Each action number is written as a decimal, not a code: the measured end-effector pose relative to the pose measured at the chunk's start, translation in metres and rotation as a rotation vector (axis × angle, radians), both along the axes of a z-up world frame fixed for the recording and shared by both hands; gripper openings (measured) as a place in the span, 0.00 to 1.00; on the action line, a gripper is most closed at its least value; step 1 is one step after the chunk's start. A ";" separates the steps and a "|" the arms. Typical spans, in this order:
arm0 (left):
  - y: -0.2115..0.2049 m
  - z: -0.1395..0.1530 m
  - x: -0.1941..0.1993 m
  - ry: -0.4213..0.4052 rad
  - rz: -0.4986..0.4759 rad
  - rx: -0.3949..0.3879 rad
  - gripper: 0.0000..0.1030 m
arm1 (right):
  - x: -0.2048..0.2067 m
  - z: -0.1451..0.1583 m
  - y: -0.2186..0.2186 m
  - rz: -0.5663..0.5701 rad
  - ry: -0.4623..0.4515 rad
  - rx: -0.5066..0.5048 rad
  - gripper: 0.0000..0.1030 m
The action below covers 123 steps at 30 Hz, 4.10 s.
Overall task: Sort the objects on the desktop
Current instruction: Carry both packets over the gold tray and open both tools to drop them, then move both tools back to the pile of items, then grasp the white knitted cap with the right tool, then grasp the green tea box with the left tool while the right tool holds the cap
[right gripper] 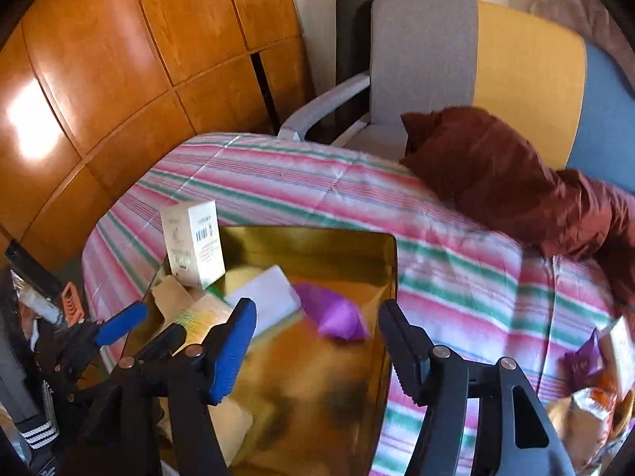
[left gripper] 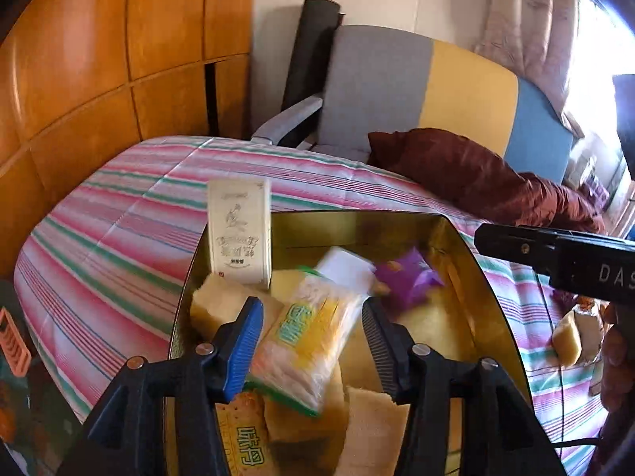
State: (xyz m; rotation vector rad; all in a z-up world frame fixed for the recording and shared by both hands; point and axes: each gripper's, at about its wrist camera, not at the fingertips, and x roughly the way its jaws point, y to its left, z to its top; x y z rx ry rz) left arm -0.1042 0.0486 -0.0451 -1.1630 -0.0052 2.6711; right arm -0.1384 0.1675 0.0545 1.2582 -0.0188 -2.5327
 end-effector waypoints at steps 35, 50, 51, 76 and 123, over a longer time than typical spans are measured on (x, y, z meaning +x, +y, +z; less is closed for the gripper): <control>0.009 -0.003 0.086 -0.034 -0.089 0.062 0.52 | 0.117 0.004 0.034 -0.153 0.169 0.186 0.75; 0.043 -0.004 0.096 -0.049 -0.199 0.052 0.52 | 0.144 -0.017 0.126 -0.333 0.070 0.185 0.74; 0.046 -0.003 0.096 -0.047 -0.207 0.051 0.52 | 0.147 -0.019 0.136 -0.347 0.050 0.179 0.73; 0.121 0.010 0.102 -0.015 -0.429 0.024 0.52 | 0.161 -0.051 0.389 -0.727 -0.220 0.205 0.71; 0.408 -0.055 0.193 -0.133 -1.182 -0.131 0.51 | 0.146 -0.077 0.420 -0.715 -0.280 0.117 0.54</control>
